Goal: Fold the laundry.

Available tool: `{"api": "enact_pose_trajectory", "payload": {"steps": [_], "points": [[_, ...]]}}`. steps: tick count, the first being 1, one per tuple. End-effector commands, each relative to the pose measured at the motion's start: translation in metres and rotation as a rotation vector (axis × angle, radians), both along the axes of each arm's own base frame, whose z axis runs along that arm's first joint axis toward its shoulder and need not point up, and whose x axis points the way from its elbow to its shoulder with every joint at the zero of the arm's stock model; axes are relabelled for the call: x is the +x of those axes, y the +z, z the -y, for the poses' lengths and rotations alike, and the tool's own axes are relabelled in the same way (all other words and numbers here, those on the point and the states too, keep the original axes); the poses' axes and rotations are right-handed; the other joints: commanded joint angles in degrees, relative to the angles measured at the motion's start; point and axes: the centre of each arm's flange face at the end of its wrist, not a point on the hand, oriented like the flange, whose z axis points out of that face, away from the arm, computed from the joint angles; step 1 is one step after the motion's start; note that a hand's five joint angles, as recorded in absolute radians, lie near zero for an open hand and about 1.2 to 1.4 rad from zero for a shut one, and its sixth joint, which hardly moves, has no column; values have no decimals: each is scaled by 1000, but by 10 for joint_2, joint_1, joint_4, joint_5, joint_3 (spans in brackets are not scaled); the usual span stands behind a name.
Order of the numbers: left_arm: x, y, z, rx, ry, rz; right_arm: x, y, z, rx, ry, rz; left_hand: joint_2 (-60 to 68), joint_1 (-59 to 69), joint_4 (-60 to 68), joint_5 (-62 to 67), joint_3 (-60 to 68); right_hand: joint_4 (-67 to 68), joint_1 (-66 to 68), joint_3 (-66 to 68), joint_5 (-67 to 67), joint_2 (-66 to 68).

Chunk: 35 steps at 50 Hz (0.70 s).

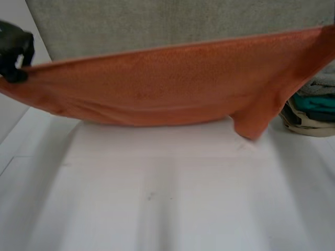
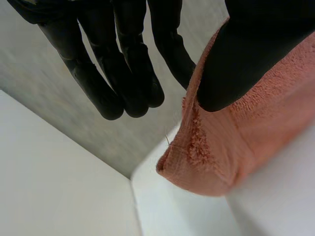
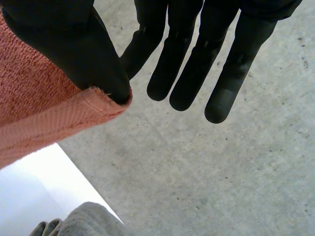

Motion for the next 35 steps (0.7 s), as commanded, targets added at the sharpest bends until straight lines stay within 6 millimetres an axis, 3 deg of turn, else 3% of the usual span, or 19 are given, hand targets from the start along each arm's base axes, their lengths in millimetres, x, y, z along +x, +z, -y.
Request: {"api": "enact_pose_trajectory", "payload": {"steps": [1, 7, 10, 12, 15, 18, 19, 20, 26, 28, 30, 35], "points": [[-1, 11, -5, -51, -43, 3, 6, -9, 14, 104, 17, -9, 116, 124, 116, 134, 121, 112, 146, 117, 123, 123], [-7, -36, 47, 23, -20, 45, 20, -49, 35, 199, 0, -83, 116, 124, 116, 134, 121, 112, 146, 117, 123, 123], [-20, -63, 81, 24, -29, 83, 33, -80, 53, 248, -18, -119, 116, 124, 116, 134, 121, 112, 146, 117, 123, 123], [-30, -71, 102, -20, -32, 92, 44, -88, 62, 230, -21, -123, 116, 124, 116, 134, 121, 112, 146, 117, 123, 123], [-43, -63, 130, -150, -41, 61, 61, -82, 81, 107, -37, -89, 116, 124, 116, 134, 121, 112, 146, 117, 123, 123], [-51, -25, 150, -381, -39, -16, 68, -53, 102, -109, -84, 2, 116, 124, 116, 134, 121, 112, 146, 117, 123, 123], [-52, -13, 153, -442, -33, -48, 67, -44, 107, -170, -94, 37, 116, 124, 116, 134, 121, 112, 146, 117, 123, 123], [-52, 16, 154, -567, -23, -127, 66, -24, 113, -297, -108, 117, 116, 124, 116, 134, 121, 112, 146, 117, 123, 123], [-41, 82, 145, -877, 27, -376, 56, 30, 110, -657, -61, 394, 116, 124, 116, 134, 121, 112, 146, 117, 123, 123], [-40, 89, 142, -917, 31, -417, 53, 43, 103, -745, -29, 448, 116, 124, 116, 134, 121, 112, 146, 117, 123, 123], [-41, 85, 141, -903, 25, -413, 54, 42, 100, -747, -22, 444, 116, 124, 116, 134, 121, 112, 146, 117, 123, 123], [-44, 58, 146, -823, 4, -383, 60, 32, 96, -699, 17, 414, 116, 124, 116, 134, 121, 112, 146, 117, 123, 123]]}}
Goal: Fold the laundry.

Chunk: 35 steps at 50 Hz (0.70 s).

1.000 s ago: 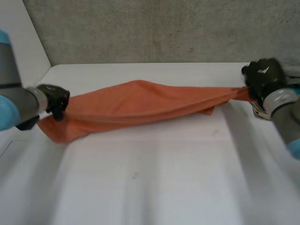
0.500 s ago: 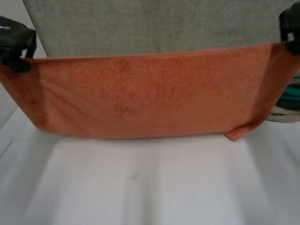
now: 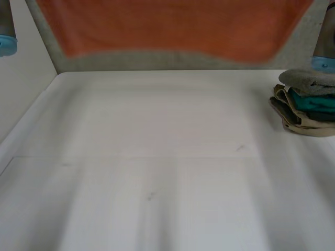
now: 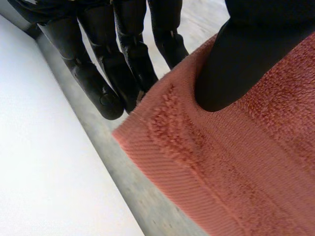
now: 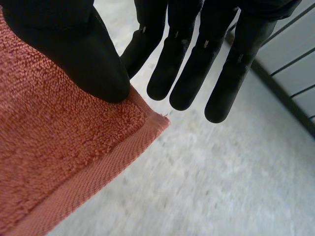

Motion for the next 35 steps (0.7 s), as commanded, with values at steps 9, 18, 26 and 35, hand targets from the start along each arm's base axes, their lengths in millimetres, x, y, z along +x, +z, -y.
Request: {"api": "enact_pose_trajectory", "payload": {"steps": [9, 18, 26, 35], "points": [[-3, -125, 18, 335, -38, 99, 16, -97, 0, 382, 93, -155, 115, 124, 116, 134, 119, 112, 146, 117, 120, 122], [-12, -233, 3, 569, -39, 341, 13, -210, 0, 739, 68, -311, 115, 124, 116, 134, 119, 112, 146, 117, 120, 122], [-3, -269, -43, 796, -12, 546, 3, -249, -23, 954, 24, -509, 115, 124, 116, 134, 119, 112, 146, 117, 120, 122], [13, -264, -128, 1051, -17, 840, -30, -236, -83, 1272, -7, -831, 115, 124, 116, 134, 119, 112, 146, 117, 120, 122]]}}
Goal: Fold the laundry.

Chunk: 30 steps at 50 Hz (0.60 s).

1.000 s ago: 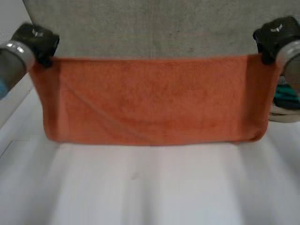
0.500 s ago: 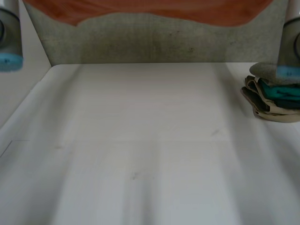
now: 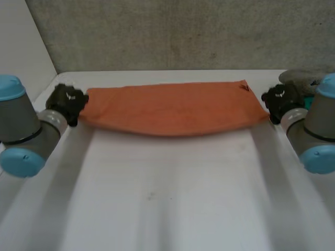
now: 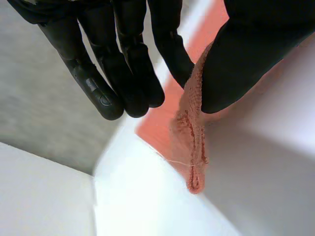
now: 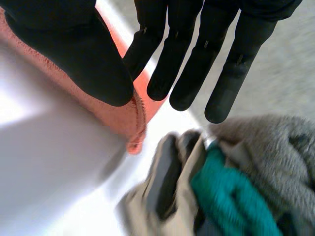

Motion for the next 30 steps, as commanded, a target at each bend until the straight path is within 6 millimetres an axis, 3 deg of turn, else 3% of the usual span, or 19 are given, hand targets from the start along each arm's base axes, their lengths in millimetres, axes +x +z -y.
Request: {"api": "enact_pose_trajectory", "payload": {"steps": [1, 5, 8, 11, 15, 18, 27, 30], "points": [[19, 9, -77, 240, -48, 241, -36, 20, -59, 296, 26, -245, 114, 124, 116, 134, 119, 112, 146, 117, 117, 122], [31, 18, -116, 347, -82, 337, -52, 32, -94, 428, 56, -319, 114, 124, 116, 134, 119, 112, 146, 117, 117, 122], [35, 22, -139, 411, -118, 378, -61, 36, -101, 395, 84, -359, 114, 124, 116, 134, 119, 112, 146, 117, 117, 122], [36, 25, -146, 422, -139, 381, -63, 31, -98, 364, 108, -384, 114, 124, 116, 134, 119, 112, 146, 117, 117, 122], [28, 31, -132, 352, -163, 358, -60, 18, -86, 332, 102, -400, 114, 124, 116, 134, 119, 112, 146, 117, 117, 122], [20, 28, -109, 305, -153, 338, -54, 16, -78, 304, 87, -370, 114, 124, 116, 134, 119, 112, 146, 117, 117, 122], [-6, 29, -31, 128, -23, 188, -31, 12, -20, 52, -9, -195, 114, 124, 116, 134, 119, 112, 146, 117, 117, 122], [-11, 28, -13, 95, 10, 166, -23, 14, -7, -9, -22, -160, 114, 124, 116, 134, 119, 112, 146, 117, 117, 122]]}}
